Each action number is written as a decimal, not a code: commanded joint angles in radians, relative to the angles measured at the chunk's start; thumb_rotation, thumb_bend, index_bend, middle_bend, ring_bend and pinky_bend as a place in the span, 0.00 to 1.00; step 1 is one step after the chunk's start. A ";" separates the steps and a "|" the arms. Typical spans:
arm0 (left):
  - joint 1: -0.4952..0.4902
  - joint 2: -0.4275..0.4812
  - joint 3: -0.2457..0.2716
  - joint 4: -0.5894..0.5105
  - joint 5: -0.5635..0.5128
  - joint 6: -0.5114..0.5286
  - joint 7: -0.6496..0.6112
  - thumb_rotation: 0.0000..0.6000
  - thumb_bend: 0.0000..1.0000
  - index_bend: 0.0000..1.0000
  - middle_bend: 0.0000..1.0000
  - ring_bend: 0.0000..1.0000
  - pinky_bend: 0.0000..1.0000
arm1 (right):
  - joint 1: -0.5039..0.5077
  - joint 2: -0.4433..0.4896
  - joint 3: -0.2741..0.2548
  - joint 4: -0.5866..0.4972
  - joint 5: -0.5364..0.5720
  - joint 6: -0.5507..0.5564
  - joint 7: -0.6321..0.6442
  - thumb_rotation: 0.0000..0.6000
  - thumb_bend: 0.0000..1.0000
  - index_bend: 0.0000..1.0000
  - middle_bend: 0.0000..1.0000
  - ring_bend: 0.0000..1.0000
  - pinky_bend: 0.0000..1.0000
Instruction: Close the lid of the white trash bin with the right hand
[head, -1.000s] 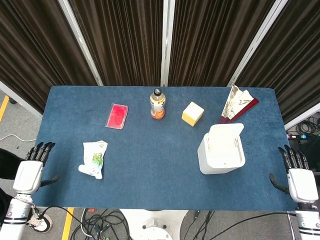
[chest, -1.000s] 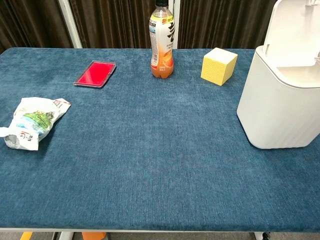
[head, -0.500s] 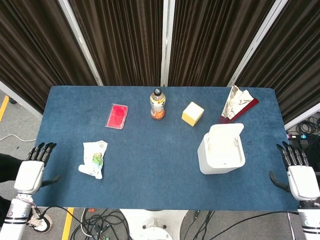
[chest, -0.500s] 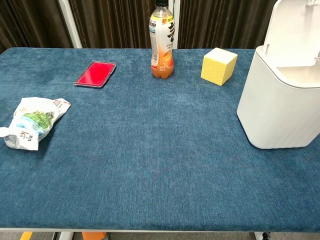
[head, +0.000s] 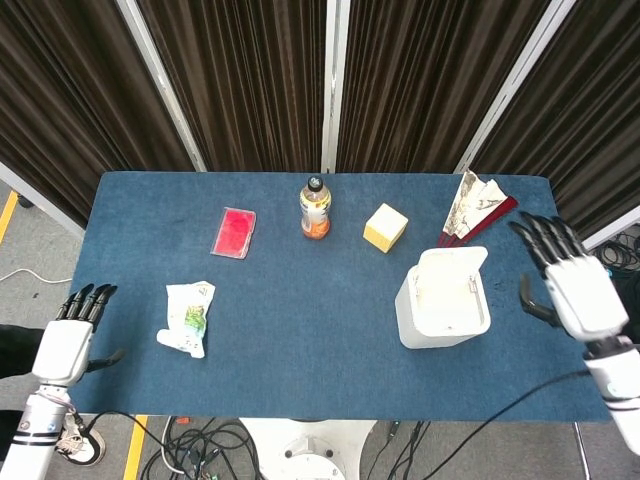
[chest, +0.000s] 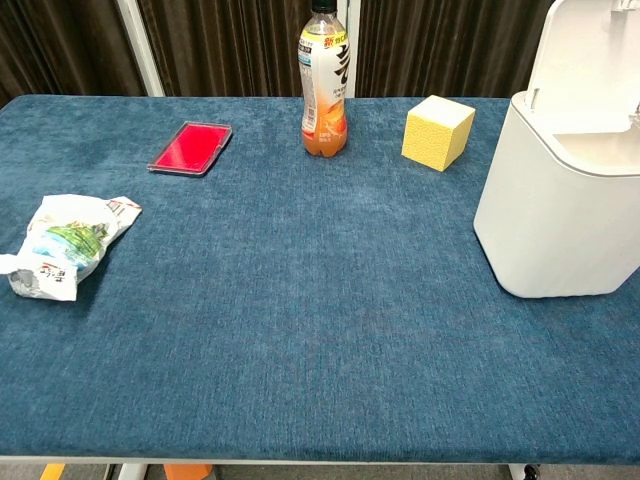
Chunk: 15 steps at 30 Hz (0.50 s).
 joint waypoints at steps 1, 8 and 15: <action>0.000 -0.005 0.000 0.007 -0.001 -0.001 -0.006 1.00 0.08 0.10 0.10 0.04 0.13 | 0.170 0.076 0.104 -0.111 0.198 -0.261 -0.004 0.83 0.83 0.00 0.04 0.00 0.00; 0.009 -0.005 0.003 0.029 -0.011 0.002 -0.027 1.00 0.08 0.10 0.10 0.04 0.13 | 0.342 0.033 0.134 -0.090 0.433 -0.448 -0.119 0.83 1.00 0.00 0.09 0.00 0.00; 0.012 -0.002 0.002 0.035 -0.010 0.008 -0.037 1.00 0.08 0.10 0.10 0.04 0.13 | 0.433 0.010 0.118 -0.093 0.611 -0.548 -0.149 0.82 1.00 0.08 0.19 0.07 0.04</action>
